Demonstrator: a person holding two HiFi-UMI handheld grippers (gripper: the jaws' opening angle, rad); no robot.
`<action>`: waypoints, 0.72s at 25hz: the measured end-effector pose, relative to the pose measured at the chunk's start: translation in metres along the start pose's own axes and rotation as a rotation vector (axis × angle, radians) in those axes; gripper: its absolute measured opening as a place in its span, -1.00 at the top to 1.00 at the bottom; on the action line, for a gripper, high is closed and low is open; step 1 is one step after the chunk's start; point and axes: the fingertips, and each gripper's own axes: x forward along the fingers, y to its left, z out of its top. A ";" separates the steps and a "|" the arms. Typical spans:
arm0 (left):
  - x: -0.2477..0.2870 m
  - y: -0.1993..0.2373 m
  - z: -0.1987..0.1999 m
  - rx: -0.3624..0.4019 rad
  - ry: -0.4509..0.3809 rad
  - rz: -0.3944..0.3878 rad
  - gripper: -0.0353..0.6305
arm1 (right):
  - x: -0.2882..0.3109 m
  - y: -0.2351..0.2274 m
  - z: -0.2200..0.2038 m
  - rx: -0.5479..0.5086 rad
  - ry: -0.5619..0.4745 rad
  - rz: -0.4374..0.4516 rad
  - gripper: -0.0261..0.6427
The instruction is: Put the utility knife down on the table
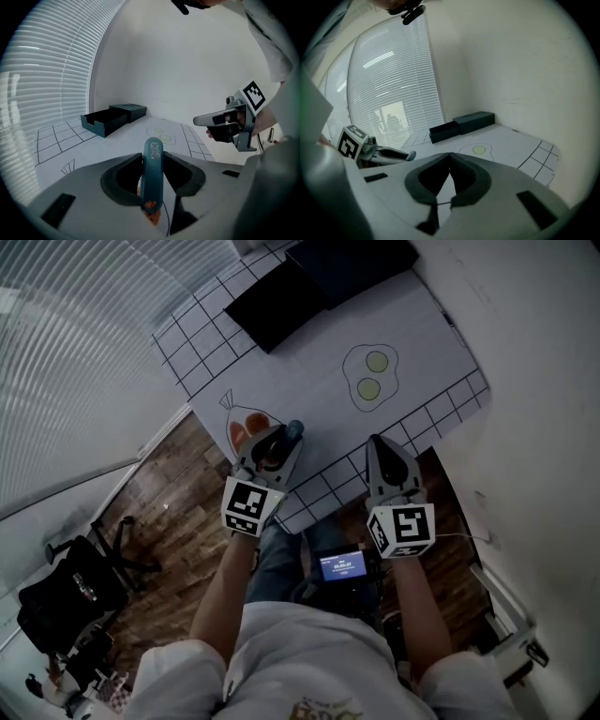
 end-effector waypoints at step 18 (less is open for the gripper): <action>0.019 0.004 -0.010 0.001 0.038 -0.010 0.46 | 0.024 -0.004 -0.020 0.021 0.047 -0.009 0.90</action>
